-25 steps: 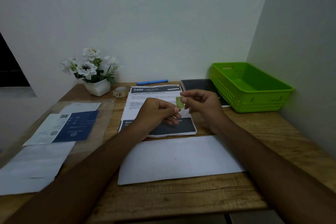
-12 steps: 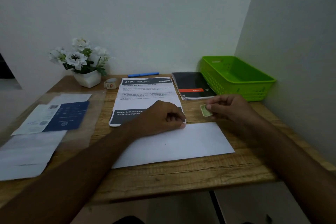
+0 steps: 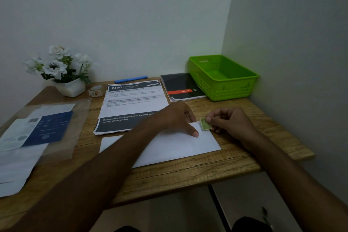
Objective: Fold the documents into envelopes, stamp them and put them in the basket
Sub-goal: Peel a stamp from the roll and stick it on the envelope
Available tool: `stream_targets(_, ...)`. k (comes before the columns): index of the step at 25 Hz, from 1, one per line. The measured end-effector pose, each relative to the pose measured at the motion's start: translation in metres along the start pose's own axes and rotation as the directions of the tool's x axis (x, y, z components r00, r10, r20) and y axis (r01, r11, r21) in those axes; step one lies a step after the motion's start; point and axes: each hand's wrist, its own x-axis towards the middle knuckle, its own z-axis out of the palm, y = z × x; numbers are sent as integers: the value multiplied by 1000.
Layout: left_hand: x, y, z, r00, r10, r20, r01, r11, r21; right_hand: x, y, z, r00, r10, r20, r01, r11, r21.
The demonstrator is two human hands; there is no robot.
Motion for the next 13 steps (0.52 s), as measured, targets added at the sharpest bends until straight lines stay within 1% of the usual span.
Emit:
stream_targets(2, 2, 2, 0, 999, -29, 16, 29, 1000, -9, 0, 1, 0, 1000, -7, -2, 7, 1000, 14)
stream_targets(3, 2, 1, 2, 1000, -31, 1, 31, 999, -27, 0, 1, 0, 1000, -12, -7, 12, 1000, 26)
stream_targets(5, 1, 0, 9, 997, -26, -74, 18, 994, -105, -1, 2, 0, 1000, -22, -14, 22, 999, 43)
stream_targets(9, -4, 1, 14, 972, -1, -235, -59, 967, -247, -3, 2, 0, 999, -40, -19, 42, 995, 93)
stream_targets(13, -8, 3, 15, 950, 20, -311, -112, 953, -281, -6, 2, 3, 996, -67, -65, 73, 994, 84)
